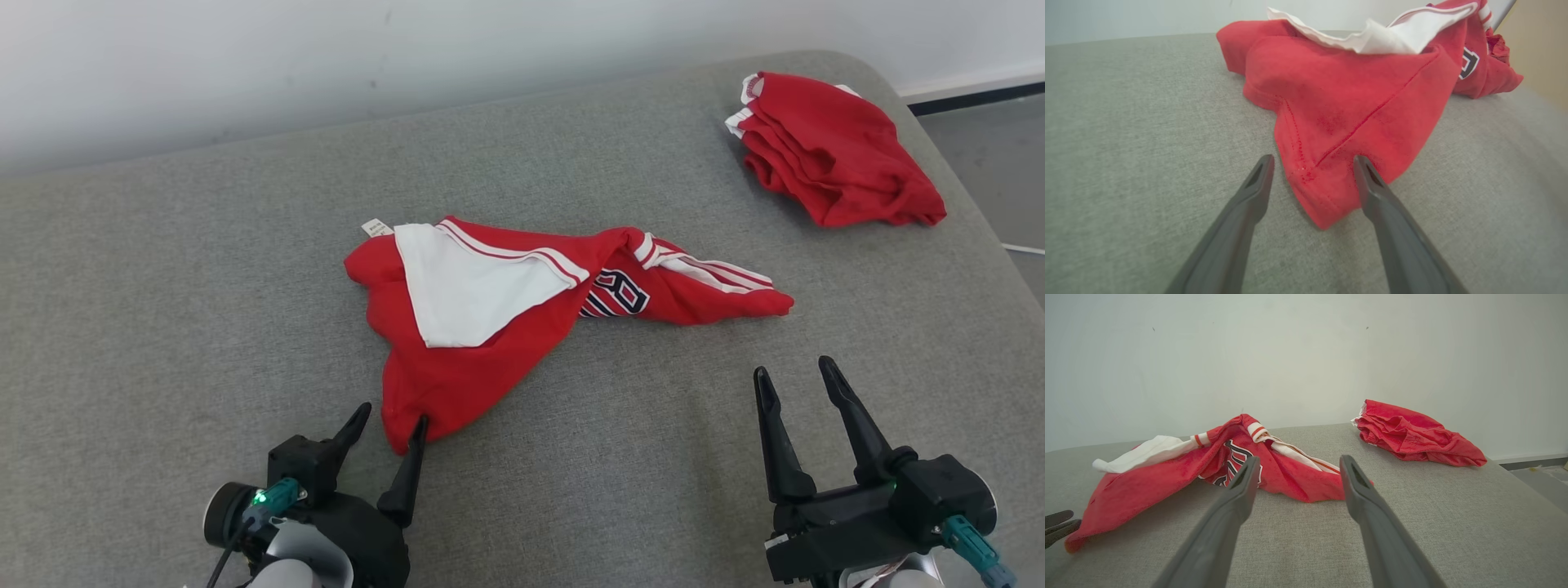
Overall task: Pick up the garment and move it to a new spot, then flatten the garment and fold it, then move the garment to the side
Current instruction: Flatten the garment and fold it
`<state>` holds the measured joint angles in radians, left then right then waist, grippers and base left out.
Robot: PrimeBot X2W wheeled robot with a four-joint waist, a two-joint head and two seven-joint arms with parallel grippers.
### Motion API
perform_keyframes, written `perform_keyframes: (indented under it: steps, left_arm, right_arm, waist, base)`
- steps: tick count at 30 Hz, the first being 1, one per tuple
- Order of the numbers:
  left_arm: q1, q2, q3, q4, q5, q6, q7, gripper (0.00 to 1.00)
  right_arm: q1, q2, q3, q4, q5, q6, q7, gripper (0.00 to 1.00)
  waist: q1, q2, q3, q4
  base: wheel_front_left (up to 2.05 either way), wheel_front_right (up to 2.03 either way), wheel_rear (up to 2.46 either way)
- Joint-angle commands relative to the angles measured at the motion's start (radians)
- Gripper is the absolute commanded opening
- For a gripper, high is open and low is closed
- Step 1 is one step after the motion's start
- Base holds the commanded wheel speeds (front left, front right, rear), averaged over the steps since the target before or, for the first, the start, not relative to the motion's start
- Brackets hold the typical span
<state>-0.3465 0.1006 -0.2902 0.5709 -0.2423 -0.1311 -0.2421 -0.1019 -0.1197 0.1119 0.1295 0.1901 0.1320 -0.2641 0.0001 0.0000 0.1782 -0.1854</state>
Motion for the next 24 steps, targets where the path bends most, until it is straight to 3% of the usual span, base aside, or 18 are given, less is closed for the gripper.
perform_keyframes:
  steps: [1,8,9,10,11,12,19,24]
  left_arm:
    - [-0.021,0.007,-0.007,0.018,-0.013,0.002,0.003,1.00]
    - [-0.067,0.004,-0.036,0.127,-0.052,0.002,0.018,1.00]
    - [-0.071,0.002,-0.041,0.141,-0.059,0.002,0.019,0.93]
    - [-0.076,-0.001,-0.046,0.155,-0.067,0.002,0.018,0.71]
    - [-0.081,-0.003,-0.053,0.167,-0.072,0.002,0.017,0.29]
    - [-0.087,-0.004,-0.061,0.176,-0.073,0.002,0.015,0.00]
    - [-0.113,0.004,-0.059,0.175,-0.095,0.002,-0.016,0.00]
    - [-0.121,0.058,-0.003,0.074,-0.082,0.027,-0.023,0.00]
  right_arm:
    - [-0.003,0.005,-0.001,0.001,-0.005,-0.003,0.000,1.00]
    - [-0.022,0.009,0.005,0.005,-0.009,-0.003,0.000,1.00]
    - [-0.023,0.009,0.006,0.004,-0.010,-0.003,0.000,1.00]
    - [-0.023,0.009,0.005,0.004,-0.011,-0.003,0.000,1.00]
    - [-0.022,0.010,0.003,0.003,-0.011,-0.003,0.000,1.00]
    - [-0.020,0.010,0.002,0.001,-0.011,-0.003,0.000,1.00]
    - [0.005,0.011,-0.020,0.000,-0.017,-0.003,0.000,1.00]
    - [0.015,0.012,-0.020,0.005,-0.017,-0.003,0.000,1.00]
  waist:
    - [-0.0001,0.0000,0.009,-0.009]
    - [-0.0001,0.0000,0.013,-0.021]
    - [-0.0001,0.0000,0.013,-0.022]
    - [-0.0001,0.0000,0.013,-0.023]
    - [-0.0001,0.0000,0.013,-0.024]
    - [-0.0001,0.0000,0.013,-0.024]
    - [-0.0001,0.0000,0.001,0.003]
    - [-0.0001,0.0000,-0.018,0.053]
  base:
    - [0.00,0.00,0.00]
    - [0.00,0.00,0.00]
    - [0.00,0.00,0.00]
    - [0.00,0.00,0.00]
    - [0.00,0.00,0.00]
    - [0.00,0.00,0.00]
    - [0.00,0.00,0.00]
    - [0.00,0.00,0.00]
